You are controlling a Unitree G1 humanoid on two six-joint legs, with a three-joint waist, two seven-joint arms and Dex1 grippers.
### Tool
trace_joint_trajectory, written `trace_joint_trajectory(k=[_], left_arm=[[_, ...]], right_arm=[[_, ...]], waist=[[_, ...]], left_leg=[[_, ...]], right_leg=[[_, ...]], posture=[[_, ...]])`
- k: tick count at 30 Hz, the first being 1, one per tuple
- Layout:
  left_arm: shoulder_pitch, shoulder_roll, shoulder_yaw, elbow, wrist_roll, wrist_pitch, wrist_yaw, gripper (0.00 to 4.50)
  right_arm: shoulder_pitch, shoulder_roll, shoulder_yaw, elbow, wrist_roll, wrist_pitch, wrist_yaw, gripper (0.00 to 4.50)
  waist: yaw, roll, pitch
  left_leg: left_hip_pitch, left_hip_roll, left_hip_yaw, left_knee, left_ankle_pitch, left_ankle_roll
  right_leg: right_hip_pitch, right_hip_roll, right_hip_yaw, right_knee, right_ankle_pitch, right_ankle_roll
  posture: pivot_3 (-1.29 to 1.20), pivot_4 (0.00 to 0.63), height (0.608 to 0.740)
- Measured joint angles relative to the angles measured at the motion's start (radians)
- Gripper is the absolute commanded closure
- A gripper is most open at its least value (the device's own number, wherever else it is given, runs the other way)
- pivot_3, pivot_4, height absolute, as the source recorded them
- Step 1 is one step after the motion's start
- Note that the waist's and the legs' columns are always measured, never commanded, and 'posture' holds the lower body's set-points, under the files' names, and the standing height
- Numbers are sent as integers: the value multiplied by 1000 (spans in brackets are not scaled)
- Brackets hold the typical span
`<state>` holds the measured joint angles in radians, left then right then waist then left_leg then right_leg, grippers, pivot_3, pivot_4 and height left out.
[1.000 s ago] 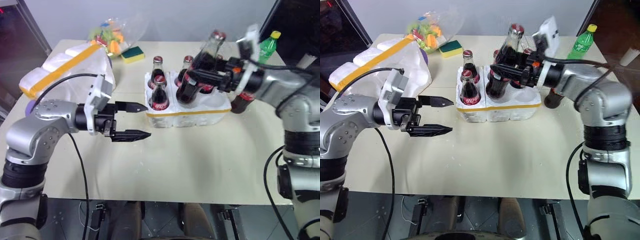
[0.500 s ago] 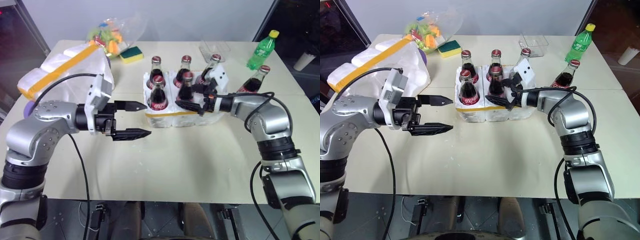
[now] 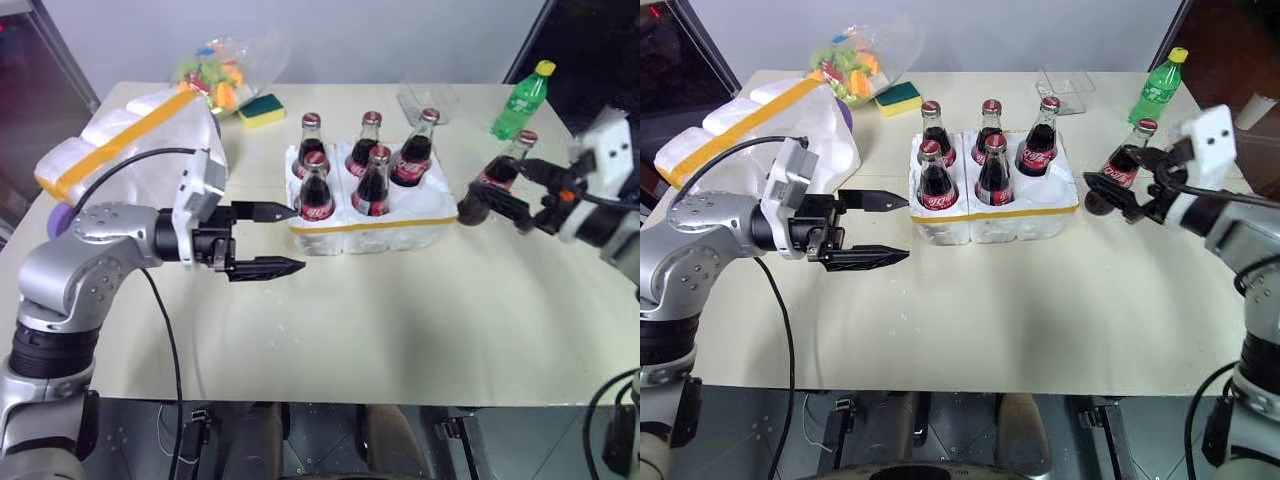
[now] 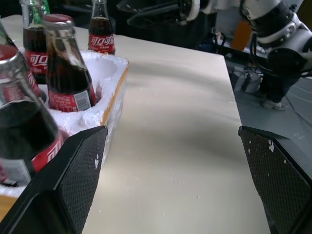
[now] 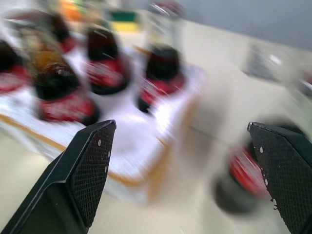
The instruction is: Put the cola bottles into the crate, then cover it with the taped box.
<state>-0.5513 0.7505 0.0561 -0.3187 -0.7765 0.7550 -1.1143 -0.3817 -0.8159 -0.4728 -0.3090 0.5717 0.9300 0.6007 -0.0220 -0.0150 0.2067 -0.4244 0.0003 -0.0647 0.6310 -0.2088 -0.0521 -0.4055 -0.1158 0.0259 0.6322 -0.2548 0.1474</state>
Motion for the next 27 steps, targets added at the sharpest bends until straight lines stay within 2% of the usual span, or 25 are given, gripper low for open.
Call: trace_joint_trajectory(k=[4, 8, 13, 20, 23, 25, 27], left_arm=[[-2, -17, -2, 0, 0, 0, 6, 0], [-19, -28, -5, 2, 0, 0, 7, 0], [-35, -28, -4, 3, 1, 0, 8, 0], [-28, -22, -1, 1, 1, 0, 20, 0], [-19, -20, 2, 0, 1, 0, 28, 0], [-16, -19, 3, 0, 1, 0, 31, 0], [-15, -18, 5, 0, 1, 0, 33, 0]], right_arm=[[8, 44, -1, 32, -33, -18, -83, 58], [-30, 94, 79, 175, -98, -101, -123, 58], [-115, 103, 155, 379, -170, -225, -118, 58], [-228, 130, 196, 625, -220, -351, -92, 58], [-277, 138, 207, 722, -236, -401, -78, 854], [-304, 143, 217, 778, -245, -440, -61, 1833], [-309, 143, 220, 798, -250, -467, -45, 1887]], waist=[[4, 0, 0], [3, 0, 0], [3, 0, 0], [2, 0, 0], [2, 0, 0], [2, 0, 0], [2, 0, 0]], left_leg=[[0, 0, 0, 1, 0, 0], [0, 0, 0, 1, 0, 0], [0, 0, 0, 0, 0, 0], [0, 0, 0, -1, 0, 0], [0, 0, 0, -1, 0, 0], [0, 0, 0, -1, 0, 0], [0, 0, 0, -1, 0, 0]], right_leg=[[1, 0, 0, 0, 0, 0], [1, 0, 0, 0, 0, 0], [1, 0, 0, 0, 0, 0], [0, 0, 0, 0, 0, 0], [0, 0, 0, -1, 0, 0], [0, 0, 0, -1, 0, 0], [0, 0, 0, -1, 0, 0]], posture=[[0, 150, 739], [0, 150, 739], [0, 150, 739], [0, 150, 739], [0, 150, 739], [0, 150, 739], [0, 150, 739]])
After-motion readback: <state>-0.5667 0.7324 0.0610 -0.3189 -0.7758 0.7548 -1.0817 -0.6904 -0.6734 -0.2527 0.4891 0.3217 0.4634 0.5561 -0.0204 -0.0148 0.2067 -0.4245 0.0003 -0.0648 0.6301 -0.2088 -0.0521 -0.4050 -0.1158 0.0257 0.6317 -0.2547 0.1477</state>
